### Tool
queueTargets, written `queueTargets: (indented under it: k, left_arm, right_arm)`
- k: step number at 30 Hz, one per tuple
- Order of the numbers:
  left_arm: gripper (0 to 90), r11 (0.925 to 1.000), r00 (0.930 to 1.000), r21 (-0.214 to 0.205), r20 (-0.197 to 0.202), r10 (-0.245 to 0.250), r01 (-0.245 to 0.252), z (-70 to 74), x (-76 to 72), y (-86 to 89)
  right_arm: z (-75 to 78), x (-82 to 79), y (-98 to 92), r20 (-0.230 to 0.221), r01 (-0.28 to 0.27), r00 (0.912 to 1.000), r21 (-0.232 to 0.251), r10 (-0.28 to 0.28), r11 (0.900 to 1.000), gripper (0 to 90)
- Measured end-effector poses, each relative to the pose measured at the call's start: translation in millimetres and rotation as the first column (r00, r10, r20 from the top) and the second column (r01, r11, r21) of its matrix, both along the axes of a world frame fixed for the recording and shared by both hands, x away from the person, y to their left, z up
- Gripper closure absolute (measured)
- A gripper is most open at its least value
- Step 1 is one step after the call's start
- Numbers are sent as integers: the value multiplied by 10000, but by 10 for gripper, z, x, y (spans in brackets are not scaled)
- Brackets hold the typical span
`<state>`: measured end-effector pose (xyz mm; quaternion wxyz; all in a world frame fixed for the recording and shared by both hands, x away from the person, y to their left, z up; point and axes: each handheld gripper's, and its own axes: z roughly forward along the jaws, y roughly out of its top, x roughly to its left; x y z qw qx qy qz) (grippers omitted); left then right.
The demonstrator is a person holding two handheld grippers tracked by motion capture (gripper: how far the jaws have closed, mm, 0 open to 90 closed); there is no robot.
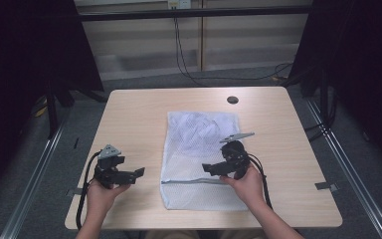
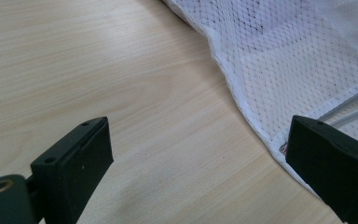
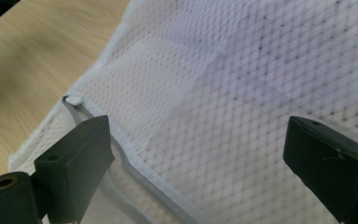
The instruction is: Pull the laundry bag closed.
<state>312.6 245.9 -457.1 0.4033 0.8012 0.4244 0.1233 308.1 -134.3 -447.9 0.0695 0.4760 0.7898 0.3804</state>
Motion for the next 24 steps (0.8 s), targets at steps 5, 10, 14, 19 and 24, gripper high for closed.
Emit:
queueTargets:
  k: [5, 10, 14, 19, 24]
  left_arm:
    - [70, 10000, 10000, -76, -4, 34, -34, 8, -4, 5]
    - [70, 10000, 10000, -60, 35, 27, -27, 13, -3, 16]
    - [71, 10000, 10000, -42, 26, 2, -2, 14, -2, 17]
    - [71, 10000, 10000, -84, -14, -11, 10, 11, -3, 9]
    - [74, 9999, 9999, -42, -37, -93, 93, 10, -1, 5]
  right_arm:
    - [-2, 8, 103, -49, -146, 9999, 145, 147, 9998, 99]
    - [-12, 19, 213, -216, -270, 9994, 274, 276, 9993, 136]
    - [-35, 26, 283, -427, -385, 9983, 367, 401, 9986, 171]
    - [-66, 39, 349, -504, -471, 9975, 353, 489, 9983, 176]
    - [-78, 56, 393, -507, -635, 9966, 414, 656, 9971, 172]
